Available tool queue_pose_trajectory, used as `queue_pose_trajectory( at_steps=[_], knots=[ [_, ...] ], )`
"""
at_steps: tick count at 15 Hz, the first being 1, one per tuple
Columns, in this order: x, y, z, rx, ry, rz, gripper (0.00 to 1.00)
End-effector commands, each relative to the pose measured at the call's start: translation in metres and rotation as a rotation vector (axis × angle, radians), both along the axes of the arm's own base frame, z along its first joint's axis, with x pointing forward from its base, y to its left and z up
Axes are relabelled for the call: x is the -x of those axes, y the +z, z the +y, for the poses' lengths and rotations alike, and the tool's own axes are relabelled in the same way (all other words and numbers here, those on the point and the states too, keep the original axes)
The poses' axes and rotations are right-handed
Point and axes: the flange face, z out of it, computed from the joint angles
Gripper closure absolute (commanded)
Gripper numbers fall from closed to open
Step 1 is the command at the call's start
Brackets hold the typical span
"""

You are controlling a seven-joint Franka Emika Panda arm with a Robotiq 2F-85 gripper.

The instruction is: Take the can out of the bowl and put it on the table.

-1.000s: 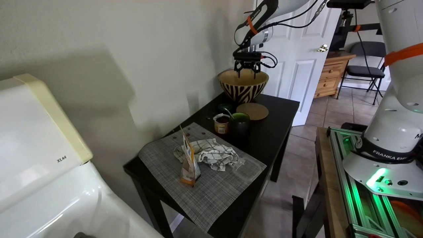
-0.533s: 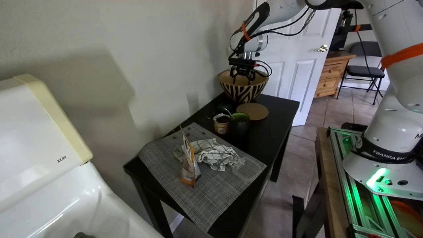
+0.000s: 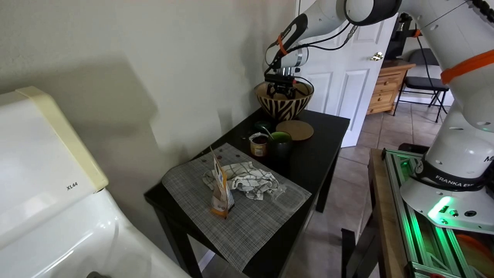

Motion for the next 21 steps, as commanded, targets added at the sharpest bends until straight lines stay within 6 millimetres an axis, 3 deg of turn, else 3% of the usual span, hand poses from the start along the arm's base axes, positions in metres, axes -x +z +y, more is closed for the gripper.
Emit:
queue_pose_trajectory(
  at_steps=[1,4,7,11,12,14,16,17,19,21],
  knots=[
    [-0.007,-0.012,-0.004,-0.044,-0.044,0.034,0.14],
    [-0.006,-0.014,-0.004,-0.068,-0.047,0.064,0.18],
    [-0.005,-0.021,-0.005,-0.087,-0.052,0.091,0.29],
    [-0.007,-0.033,-0.003,-0.109,-0.057,0.128,0.62],
    [-0.008,-0.032,-0.003,-0.112,-0.057,0.130,0.60],
    [-0.011,-0.031,-0.004,-0.105,-0.058,0.132,0.68],
    [-0.014,-0.030,-0.004,-0.090,-0.059,0.133,0.63],
    [-0.016,-0.030,-0.004,-0.081,-0.054,0.131,0.31],
    [-0.018,-0.031,-0.003,-0.068,-0.048,0.129,0.23],
    [-0.018,-0.043,-0.002,-0.058,-0.040,0.140,0.09]
  ],
)
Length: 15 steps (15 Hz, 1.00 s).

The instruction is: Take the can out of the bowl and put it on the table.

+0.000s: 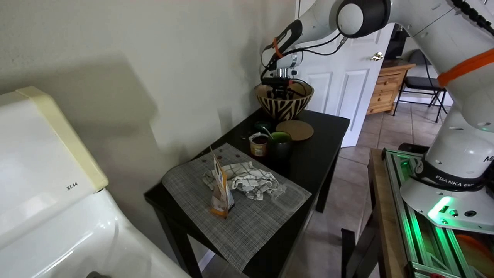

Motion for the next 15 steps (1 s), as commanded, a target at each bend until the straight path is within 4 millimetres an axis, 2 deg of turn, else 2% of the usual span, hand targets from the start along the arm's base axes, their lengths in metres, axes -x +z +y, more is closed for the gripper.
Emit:
queue_pose_trajectory(
  at_steps=[1,3,4,5,6,10,11,15],
  knots=[
    [-0.006,-0.028,0.000,0.038,0.007,0.027,0.02],
    [-0.007,-0.037,0.001,0.044,0.015,0.037,0.00],
    [-0.008,-0.041,0.001,0.048,0.018,0.042,0.30],
    [-0.009,-0.041,0.001,0.052,0.021,0.044,0.25],
    [-0.008,-0.040,0.002,0.050,0.025,0.044,0.26],
    [-0.007,-0.018,0.007,0.070,0.054,0.023,0.58],
    [-0.007,-0.014,0.009,0.080,0.062,0.016,0.62],
    [0.000,0.013,0.017,0.071,0.128,-0.047,0.62]
  ],
)
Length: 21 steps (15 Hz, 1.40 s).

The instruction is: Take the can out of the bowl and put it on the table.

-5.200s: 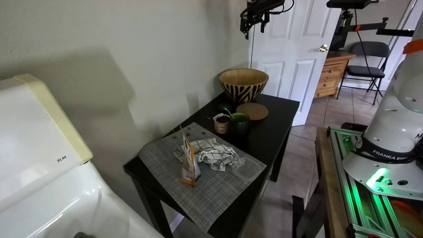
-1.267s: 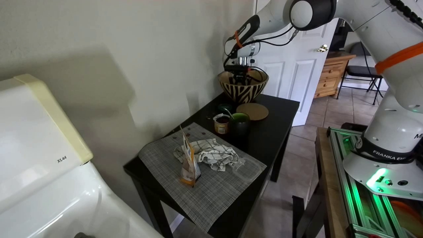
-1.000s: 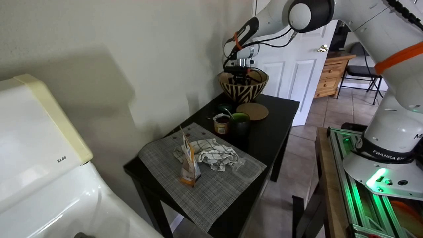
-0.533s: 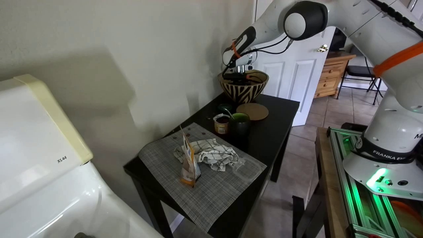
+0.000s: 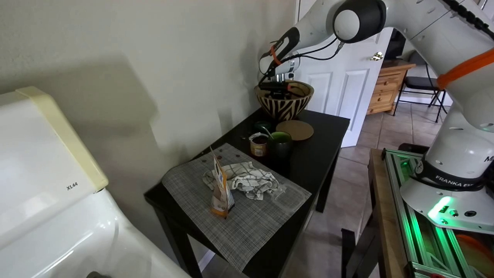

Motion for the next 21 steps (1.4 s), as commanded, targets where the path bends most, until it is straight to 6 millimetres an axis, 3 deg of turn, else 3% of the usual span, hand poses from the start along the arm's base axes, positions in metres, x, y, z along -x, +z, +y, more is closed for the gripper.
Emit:
queue_pose_trajectory(
  at_steps=[1,5,11,18,21],
  knots=[
    [0.015,0.033,0.014,-0.019,0.070,-0.062,0.62],
    [0.032,0.063,0.029,-0.051,0.140,-0.132,0.62],
    [0.056,0.091,0.049,-0.095,0.194,-0.187,0.62],
    [0.072,0.142,0.044,-0.172,0.142,-0.347,0.62],
    [0.071,0.167,0.053,-0.148,0.137,-0.374,0.62]
  ],
)
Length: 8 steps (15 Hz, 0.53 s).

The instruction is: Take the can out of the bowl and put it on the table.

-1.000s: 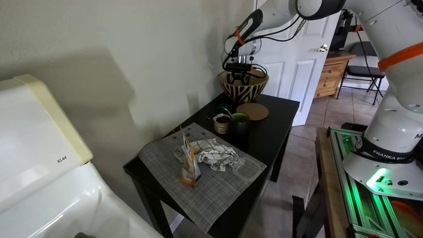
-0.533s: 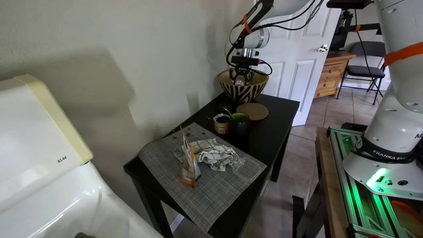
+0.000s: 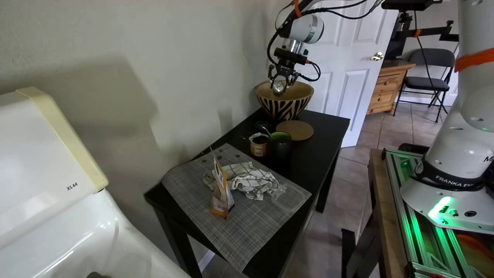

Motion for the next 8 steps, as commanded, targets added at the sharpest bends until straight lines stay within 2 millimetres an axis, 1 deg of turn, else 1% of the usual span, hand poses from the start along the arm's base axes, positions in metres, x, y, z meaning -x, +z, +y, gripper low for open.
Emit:
queue_pose_trajectory(
  at_steps=[1,2,4,8],
  knots=[
    [0.007,0.036,0.021,0.005,0.004,-0.050,0.62],
    [0.006,0.044,0.030,0.015,0.013,-0.060,0.62],
    [0.002,0.059,0.057,0.033,0.048,-0.077,0.62],
    [-0.004,0.079,0.123,0.073,0.120,-0.106,0.62]
  ],
)
